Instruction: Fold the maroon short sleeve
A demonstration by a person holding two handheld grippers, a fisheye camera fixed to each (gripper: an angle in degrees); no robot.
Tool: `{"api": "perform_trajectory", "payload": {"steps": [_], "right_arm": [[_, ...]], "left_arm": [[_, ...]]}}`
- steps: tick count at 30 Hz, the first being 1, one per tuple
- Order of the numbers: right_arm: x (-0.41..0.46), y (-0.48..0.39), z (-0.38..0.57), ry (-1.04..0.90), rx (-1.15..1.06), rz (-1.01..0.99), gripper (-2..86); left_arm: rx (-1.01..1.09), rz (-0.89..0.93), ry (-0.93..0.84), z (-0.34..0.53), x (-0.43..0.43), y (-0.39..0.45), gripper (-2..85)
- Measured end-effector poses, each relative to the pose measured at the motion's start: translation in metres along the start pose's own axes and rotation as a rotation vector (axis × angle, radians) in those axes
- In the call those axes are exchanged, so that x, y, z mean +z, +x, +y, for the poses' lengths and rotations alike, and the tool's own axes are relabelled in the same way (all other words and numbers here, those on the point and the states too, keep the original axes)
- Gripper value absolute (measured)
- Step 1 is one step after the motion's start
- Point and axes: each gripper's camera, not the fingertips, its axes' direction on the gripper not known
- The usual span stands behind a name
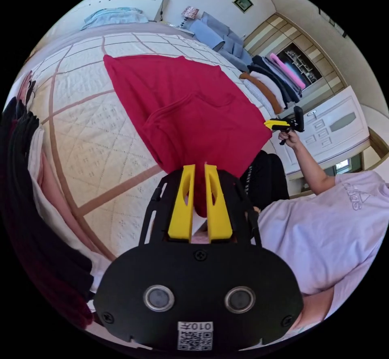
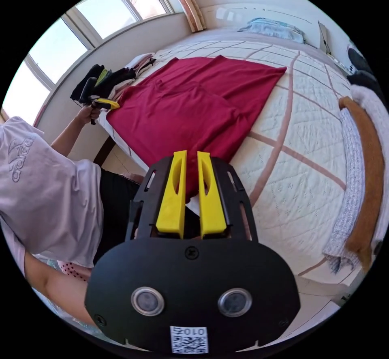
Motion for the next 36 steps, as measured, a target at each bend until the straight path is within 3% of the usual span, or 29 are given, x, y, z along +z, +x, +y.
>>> {"api": "perform_trajectory", "payload": {"steps": [4,7,13,19,24,36], "right_arm": [[-0.047,0.009,-0.053,0.203,-0.037,0.224,5.2],[-0.029,0.058,-0.128,0.161,0.018,0.276,6.8],[0.046,0.161,-0.234,0.052,0.198,0.227,9.9],[0.084,0.205,-0.249,-0.017,0.327,0.105,9.8],[0.088,0.193,-0.249,-0.006,0.306,0.174,6.8],[0.078,0.161,-0.249,-0.020,0.280,0.264,2.2]], "left_arm": [[0.048,-0.216,0.134,-0.059,-0.050,-0.011,4.8],[-0.037,-0.222,0.082,-0.133,-0.030,-0.081,7.2],[-0.265,-0.234,0.147,-0.224,0.016,-0.178,10.4],[-0.313,-0.268,0.050,-0.250,0.049,-0.206,12.0],[-0.297,-0.335,0.038,-0.248,0.060,-0.209,10.8],[-0.372,-0.274,0.091,-0.228,0.038,-0.221,9.9]]}}
